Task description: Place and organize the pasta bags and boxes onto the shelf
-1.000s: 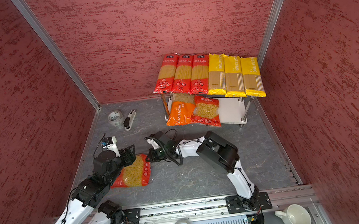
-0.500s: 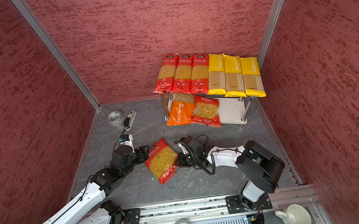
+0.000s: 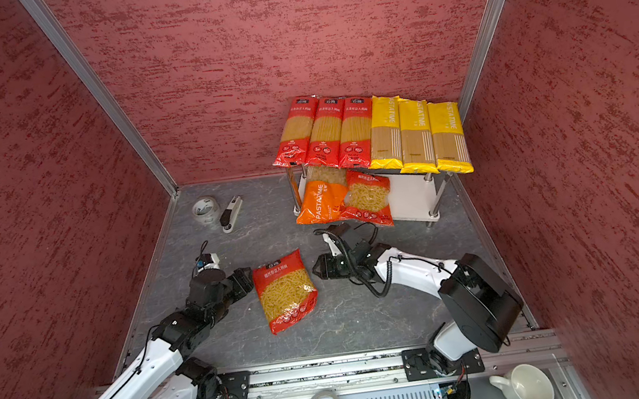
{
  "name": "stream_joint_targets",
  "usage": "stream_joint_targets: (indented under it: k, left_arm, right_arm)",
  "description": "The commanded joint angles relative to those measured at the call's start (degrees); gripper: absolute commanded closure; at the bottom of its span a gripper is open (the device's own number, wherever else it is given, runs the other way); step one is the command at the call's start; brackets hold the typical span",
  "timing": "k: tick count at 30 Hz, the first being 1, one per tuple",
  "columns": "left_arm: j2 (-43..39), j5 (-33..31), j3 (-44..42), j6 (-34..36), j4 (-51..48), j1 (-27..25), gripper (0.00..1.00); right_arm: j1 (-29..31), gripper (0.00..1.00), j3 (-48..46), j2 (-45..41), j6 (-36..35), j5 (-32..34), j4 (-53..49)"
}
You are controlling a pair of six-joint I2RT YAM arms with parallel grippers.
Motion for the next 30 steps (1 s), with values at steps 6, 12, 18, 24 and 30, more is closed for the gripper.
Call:
stream_joint_targets:
  k: [6,12,18,24,30]
  left_arm:
    - [8.0,9.8,-7.0,-7.4,15.3,-2.0,0.25]
    - [17.2,11.6,-7.1,-8.3,25.8,-5.8,0.31]
    - [24.4,13.6,-4.0,-7.0,32.3,-9.2,0.46]
    - [20.3,11.5,-3.2,-4.7,26.5,-7.3,0.46]
    - [17.7,12.5,-3.2,-3.4,20.9,-4.8,0.36]
  right_arm:
    - [1.8,0.41,6.3,11.9,3.8,-1.9,8.9]
    - [7.1,0.45,10.6,17.9,5.9,-4.6,11.2]
    - [9.1,0.55,11.5,18.3,7.7,-7.8,14.2]
    - [8.5,0.55,9.6,17.3,6.2,-6.2,12.5]
    - [7.4,0.45,8.4,16.0,5.4,-4.7,11.7]
